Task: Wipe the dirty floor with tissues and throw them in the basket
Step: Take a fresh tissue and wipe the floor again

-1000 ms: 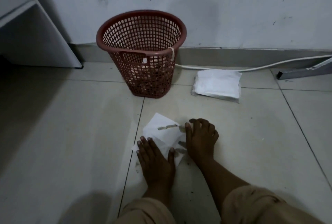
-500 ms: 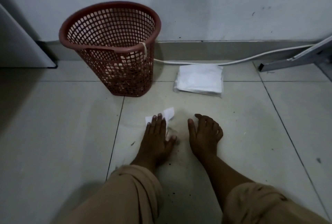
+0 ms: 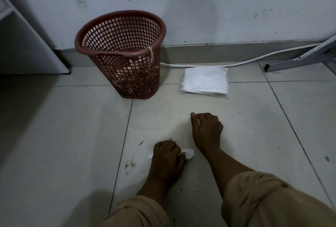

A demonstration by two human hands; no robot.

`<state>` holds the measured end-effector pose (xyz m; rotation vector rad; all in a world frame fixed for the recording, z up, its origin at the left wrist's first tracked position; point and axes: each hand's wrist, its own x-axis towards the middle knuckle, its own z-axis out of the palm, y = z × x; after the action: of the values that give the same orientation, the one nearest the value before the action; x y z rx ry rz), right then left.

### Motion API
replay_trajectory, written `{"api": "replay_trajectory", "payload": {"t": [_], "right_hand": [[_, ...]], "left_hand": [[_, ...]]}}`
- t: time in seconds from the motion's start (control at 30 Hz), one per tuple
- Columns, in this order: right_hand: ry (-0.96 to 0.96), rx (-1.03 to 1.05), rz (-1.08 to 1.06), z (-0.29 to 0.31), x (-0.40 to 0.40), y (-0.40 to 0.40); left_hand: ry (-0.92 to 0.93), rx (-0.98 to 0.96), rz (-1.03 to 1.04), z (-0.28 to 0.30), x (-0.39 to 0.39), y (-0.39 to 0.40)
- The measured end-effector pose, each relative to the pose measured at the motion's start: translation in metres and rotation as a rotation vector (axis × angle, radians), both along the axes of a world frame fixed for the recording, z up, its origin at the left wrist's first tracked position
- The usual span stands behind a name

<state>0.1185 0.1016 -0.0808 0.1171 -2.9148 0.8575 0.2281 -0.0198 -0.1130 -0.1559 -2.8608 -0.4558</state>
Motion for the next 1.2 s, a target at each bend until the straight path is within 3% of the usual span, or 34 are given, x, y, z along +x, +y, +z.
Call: {"api": "replay_trajectory", "payload": {"t": [0.13,0.27,0.5,0.8,1.0,1.2], "right_hand": [[-0.010,0.009,0.017,0.005,0.003,0.000],[-0.019,0.050,0.022,0.006,0.006,0.008],[-0.043,0.081,-0.002,-0.002,0.008,0.014],[-0.070,0.084,0.119,-0.002,0.006,-0.038],[-0.075,0.108,0.187,-0.014,0.019,-0.041],[-0.055,0.078,0.192,-0.012,0.018,-0.056]], "left_hand": [[-0.049,0.064,0.185,0.003,-0.005,0.021],[-0.271,0.140,0.311,-0.010,-0.003,0.040],[-0.281,-0.051,0.034,-0.031,0.030,0.012],[-0.431,0.000,0.271,-0.020,0.016,-0.034],[-0.471,0.009,0.020,-0.020,0.061,-0.033],[-0.430,-0.047,0.259,-0.018,0.084,-0.068]]}}
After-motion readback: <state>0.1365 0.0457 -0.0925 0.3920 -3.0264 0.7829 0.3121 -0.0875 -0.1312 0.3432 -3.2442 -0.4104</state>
